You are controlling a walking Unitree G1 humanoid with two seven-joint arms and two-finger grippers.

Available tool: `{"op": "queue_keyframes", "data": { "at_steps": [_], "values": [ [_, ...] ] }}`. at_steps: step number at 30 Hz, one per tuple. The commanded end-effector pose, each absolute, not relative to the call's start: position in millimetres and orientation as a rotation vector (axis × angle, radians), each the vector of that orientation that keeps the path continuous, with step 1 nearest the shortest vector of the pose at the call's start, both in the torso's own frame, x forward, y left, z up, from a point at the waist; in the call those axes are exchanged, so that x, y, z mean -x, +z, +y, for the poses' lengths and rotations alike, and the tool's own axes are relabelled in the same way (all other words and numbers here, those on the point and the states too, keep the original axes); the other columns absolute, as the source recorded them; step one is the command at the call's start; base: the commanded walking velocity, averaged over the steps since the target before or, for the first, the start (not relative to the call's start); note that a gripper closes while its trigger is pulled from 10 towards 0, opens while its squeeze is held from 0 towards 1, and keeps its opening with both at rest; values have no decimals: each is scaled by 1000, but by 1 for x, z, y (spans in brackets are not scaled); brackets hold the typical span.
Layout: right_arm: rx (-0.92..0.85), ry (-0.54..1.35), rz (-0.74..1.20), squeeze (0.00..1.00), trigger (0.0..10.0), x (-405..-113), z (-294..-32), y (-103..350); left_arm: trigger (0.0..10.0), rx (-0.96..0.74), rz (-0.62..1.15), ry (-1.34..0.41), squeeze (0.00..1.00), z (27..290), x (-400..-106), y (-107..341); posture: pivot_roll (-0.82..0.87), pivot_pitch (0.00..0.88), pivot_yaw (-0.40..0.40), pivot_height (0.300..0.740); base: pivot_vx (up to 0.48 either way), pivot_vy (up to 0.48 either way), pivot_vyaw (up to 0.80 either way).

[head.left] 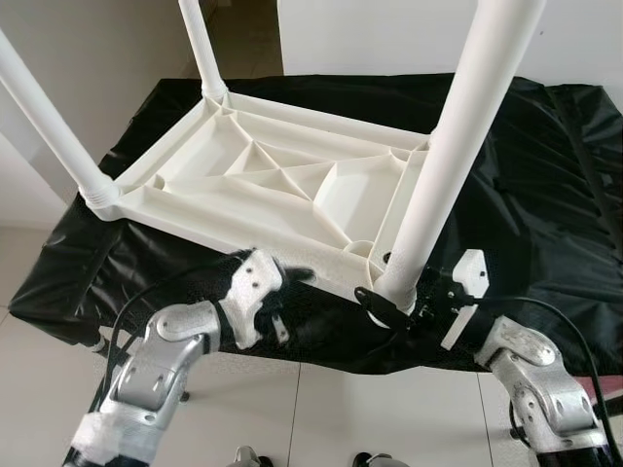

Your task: Building children table

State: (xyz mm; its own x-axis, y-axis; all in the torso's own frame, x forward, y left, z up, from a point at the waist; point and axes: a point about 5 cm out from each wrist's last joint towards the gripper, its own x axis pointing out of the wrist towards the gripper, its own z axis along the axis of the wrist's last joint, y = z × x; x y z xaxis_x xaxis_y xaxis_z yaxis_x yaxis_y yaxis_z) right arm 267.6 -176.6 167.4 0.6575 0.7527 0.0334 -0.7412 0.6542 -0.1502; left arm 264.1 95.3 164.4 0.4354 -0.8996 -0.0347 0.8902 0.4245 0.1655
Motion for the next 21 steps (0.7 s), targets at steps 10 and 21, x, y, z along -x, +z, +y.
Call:
{"op": "queue_keyframes", "data": {
  "at_steps": [10,21],
  "values": [
    [187,742,-92,0,10000,-284,-205,171,10000,-175,-14,-1037,0,94,-264,159,-3,148,67,740,0,0,0],
    [203,613,-119,0,0,-296,-226,175,10000,-202,-11,-1009,0,93,-265,161,-22,149,77,740,0,0,0]
  ]
}}
